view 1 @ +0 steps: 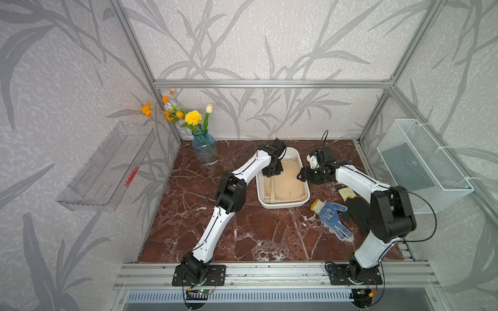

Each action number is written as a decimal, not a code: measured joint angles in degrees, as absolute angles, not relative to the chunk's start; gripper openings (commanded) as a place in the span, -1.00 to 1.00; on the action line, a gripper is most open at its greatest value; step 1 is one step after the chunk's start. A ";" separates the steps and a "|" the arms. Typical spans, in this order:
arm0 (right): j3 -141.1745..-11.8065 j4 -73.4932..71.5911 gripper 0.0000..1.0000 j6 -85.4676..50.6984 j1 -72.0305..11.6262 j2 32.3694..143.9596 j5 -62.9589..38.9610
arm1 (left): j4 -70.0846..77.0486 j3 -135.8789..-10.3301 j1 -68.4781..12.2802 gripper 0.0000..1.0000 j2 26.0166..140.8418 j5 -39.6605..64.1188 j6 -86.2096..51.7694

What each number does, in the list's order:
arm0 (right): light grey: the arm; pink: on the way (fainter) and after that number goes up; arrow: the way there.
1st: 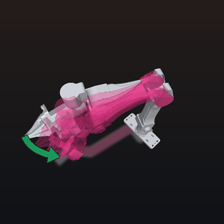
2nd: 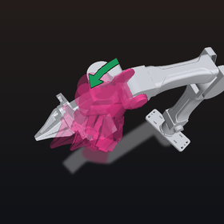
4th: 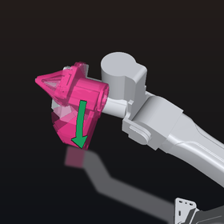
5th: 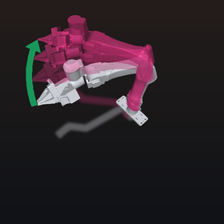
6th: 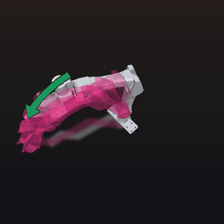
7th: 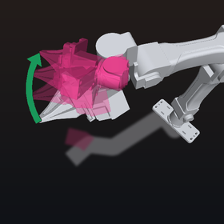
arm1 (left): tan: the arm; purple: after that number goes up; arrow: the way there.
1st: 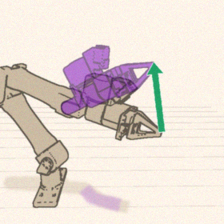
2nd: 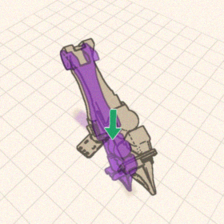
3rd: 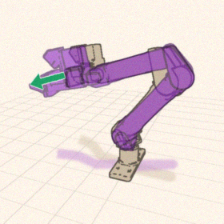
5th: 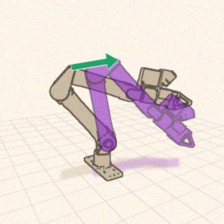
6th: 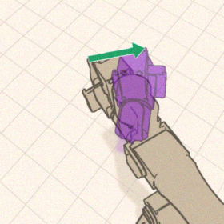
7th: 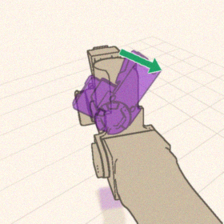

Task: Take out the stationery paper from the storage box
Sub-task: Pick up the stationery paper from the storage box.

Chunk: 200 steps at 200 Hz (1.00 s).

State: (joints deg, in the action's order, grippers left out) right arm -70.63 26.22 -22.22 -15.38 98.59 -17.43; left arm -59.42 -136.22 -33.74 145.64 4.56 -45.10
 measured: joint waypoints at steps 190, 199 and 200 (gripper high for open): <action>-73.54 29.71 -0.02 -21.37 -16.60 99.24 -15.66 | -53.25 -131.09 -32.12 -0.36 145.51 13.72 -45.69; -73.54 30.13 -0.04 -21.34 -16.69 99.68 -15.42 | -53.17 -131.02 -32.08 -0.36 145.45 13.87 -45.67; -73.54 30.17 -0.04 -21.34 -16.69 99.70 -15.42 | -53.15 -131.02 -32.08 -0.36 145.45 13.91 -45.69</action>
State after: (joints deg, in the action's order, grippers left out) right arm -73.54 30.17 -21.34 -16.69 99.70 -15.42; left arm -53.15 -131.02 -32.08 145.45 13.91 -45.69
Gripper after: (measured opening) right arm 0.492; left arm 0.322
